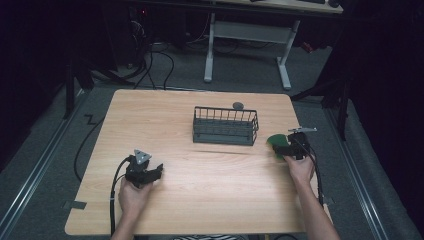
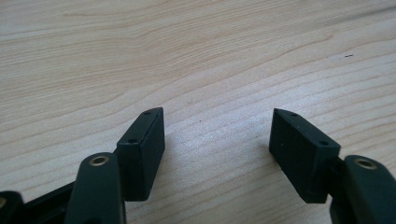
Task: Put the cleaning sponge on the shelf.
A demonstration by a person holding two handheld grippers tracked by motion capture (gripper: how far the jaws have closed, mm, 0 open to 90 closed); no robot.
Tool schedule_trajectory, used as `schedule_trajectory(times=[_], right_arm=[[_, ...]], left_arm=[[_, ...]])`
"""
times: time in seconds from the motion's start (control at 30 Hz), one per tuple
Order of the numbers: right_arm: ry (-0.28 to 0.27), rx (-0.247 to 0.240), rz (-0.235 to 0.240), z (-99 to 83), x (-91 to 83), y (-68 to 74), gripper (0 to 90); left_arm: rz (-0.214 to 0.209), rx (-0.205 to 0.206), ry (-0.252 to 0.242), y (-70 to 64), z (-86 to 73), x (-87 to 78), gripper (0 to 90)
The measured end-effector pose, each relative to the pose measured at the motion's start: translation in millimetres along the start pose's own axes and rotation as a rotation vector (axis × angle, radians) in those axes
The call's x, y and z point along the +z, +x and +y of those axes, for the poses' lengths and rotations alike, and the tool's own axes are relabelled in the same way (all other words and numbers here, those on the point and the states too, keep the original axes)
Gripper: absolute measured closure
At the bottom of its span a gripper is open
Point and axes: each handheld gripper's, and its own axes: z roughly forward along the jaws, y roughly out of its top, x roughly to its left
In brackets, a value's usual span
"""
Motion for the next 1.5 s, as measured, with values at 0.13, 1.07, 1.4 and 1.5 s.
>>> schedule_trajectory(times=[0.13, 1.07, 1.4, 1.5], right_arm=[[0.01, -0.005, 0.001, -0.3, 2.5, -0.6, 18.3], [0.064, -0.09, 0.026, 2.2, -12.5, -3.5, 29.3], [0.023, -0.181, 0.1, 29.5, -40.5, 3.4, 29.4], [-0.003, -0.176, 0.116, 35.8, -45.5, 1.2, 29.5]], left_arm=[[0.0, 0.0, 0.0, 0.0, 0.0, 0.0, 36.4], [0.001, 0.0, 0.0, -0.1, 0.1, 0.1, 36.4], [0.001, 0.0, 0.001, -0.2, 0.2, 0.2, 36.4], [0.002, -0.001, 0.001, -0.2, 0.4, 0.3, 36.4]])
